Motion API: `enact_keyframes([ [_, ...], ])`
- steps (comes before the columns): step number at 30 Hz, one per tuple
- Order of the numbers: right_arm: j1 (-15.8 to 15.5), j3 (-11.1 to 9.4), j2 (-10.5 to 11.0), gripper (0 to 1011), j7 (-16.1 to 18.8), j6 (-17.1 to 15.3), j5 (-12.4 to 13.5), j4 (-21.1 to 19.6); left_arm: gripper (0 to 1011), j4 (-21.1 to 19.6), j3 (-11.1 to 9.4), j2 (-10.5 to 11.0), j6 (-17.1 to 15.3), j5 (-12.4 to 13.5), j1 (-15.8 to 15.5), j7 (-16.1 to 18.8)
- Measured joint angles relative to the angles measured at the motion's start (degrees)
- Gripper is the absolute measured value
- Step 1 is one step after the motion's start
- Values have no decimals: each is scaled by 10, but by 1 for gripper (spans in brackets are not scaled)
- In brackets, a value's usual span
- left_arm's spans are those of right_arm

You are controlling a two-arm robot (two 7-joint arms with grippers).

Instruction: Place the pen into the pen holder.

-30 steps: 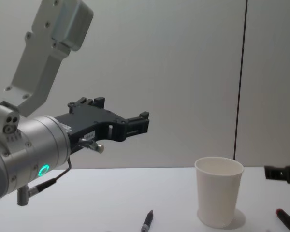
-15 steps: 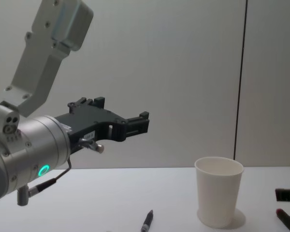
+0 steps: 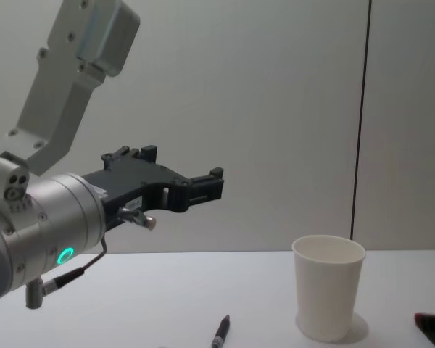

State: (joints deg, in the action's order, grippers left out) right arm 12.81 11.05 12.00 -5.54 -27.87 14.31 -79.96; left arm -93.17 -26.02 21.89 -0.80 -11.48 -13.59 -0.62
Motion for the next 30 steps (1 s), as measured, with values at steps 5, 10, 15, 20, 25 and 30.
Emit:
enact_keyframes([
  [5, 3, 0, -2, 1001, 4, 1, -3, 13, 1004, 0, 0, 0, 0, 0, 0, 0],
  [10, 6, 0, -4, 945, 9, 3, -7, 27, 1004, 0, 0, 0, 0, 0, 0, 0],
  [15, 9, 0, -5, 815, 12, 5, -9, 37, 1004, 0, 0, 0, 0, 0, 0, 0],
  [20, 10, 0, -7, 667, 16, 8, -12, 46, 1004, 0, 0, 0, 0, 0, 0, 0],
  [25, 12, 0, -8, 503, 19, 10, -15, 55, 1004, 0, 0, 0, 0, 0, 0, 0],
  [30, 14, 0, -10, 339, 21, 11, -17, 61, 1004, 0, 0, 0, 0, 0, 0, 0],
])
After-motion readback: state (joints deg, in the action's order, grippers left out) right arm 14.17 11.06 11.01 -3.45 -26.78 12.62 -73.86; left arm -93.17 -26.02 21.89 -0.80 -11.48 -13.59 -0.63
